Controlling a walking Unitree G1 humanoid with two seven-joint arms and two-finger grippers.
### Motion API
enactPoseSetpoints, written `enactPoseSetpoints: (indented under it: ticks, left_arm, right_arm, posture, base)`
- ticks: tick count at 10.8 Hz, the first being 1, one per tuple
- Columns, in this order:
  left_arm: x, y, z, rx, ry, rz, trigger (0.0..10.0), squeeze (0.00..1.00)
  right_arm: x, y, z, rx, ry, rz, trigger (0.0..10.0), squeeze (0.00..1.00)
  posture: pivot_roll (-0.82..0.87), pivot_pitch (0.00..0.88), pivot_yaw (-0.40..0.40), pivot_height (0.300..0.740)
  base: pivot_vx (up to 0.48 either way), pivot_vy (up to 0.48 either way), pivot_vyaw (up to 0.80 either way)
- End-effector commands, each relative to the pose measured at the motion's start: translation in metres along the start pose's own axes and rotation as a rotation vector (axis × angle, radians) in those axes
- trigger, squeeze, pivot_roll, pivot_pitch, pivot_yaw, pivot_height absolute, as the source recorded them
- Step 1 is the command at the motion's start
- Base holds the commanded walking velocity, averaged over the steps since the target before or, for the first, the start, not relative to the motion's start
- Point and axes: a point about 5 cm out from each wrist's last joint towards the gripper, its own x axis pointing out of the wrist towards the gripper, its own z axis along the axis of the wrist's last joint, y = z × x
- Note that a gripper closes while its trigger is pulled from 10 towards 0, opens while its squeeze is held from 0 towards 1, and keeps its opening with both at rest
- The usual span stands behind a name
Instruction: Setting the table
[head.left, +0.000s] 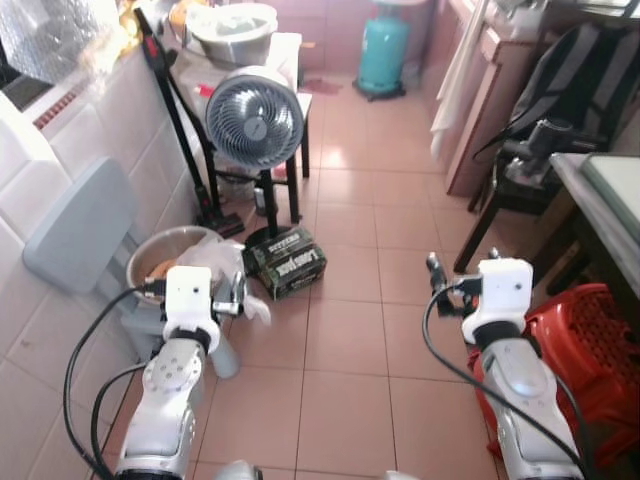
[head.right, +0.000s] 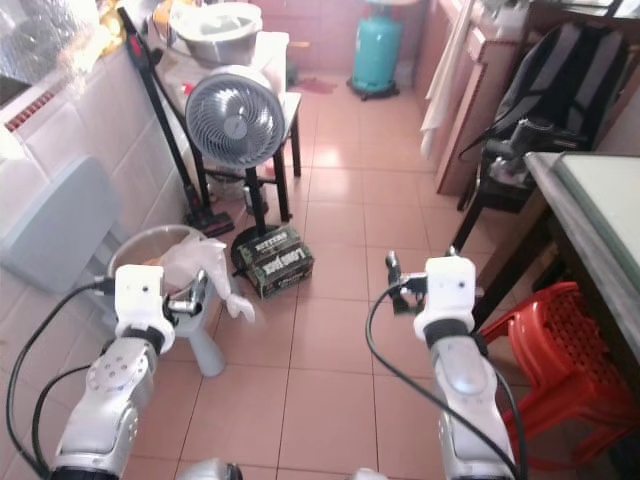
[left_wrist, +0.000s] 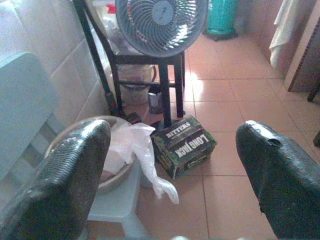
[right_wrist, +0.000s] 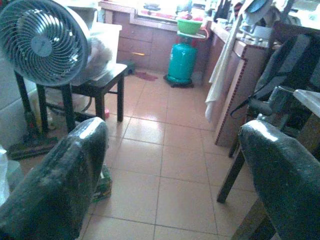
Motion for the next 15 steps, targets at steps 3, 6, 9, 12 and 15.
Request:
enactPoseSetpoints:
  ticks: [3, 6, 9, 12, 15]
  left_arm:
    - [-0.002, 0.000, 0.001, 0.007, 0.001, -0.022, 10.0, 0.00]
    - [-0.024, 0.002, 0.001, 0.012, 0.011, -0.004, 10.0, 0.00]
    - [-0.060, 0.014, -0.023, 0.032, 0.120, 0.018, 10.0, 0.00]
    - [-0.045, 0.009, -0.017, 0.021, 0.115, 0.023, 10.0, 0.00]
    - [-0.035, 0.022, 0.002, 0.039, 0.078, 0.055, 10.0, 0.00]
  right_arm:
    - [-0.009, 0.004, -0.007, 0.024, 0.038, -0.008, 10.0, 0.00]
    - [-0.030, 0.003, -0.003, 0.013, 0.042, -0.003, 10.0, 0.00]
    - [-0.072, 0.011, -0.010, 0.039, 0.116, 0.008, 10.0, 0.00]
    - [-0.060, -0.007, -0.008, -0.013, 0.115, -0.037, 10.0, 0.00]
    - [-0.048, -0.007, 0.014, 0.013, 0.065, -0.036, 10.0, 0.00]
  posture:
    - [-0.07, 0.001, 0.023, 0.740]
    - [-0.07, 0.075, 0.037, 0.740]
    - [-0.06, 0.139, 0.049, 0.740]
    - [-0.09, 0.164, 0.056, 0.740]
    - [-0.12, 0.144, 0.045, 0.740]
  base:
    - [0.000, 0.000, 0.00]
    - [0.000, 0.000, 0.00]
    - [0.000, 0.000, 0.00]
    - [0.000, 0.000, 0.00]
    - [0.000, 0.000, 0.00]
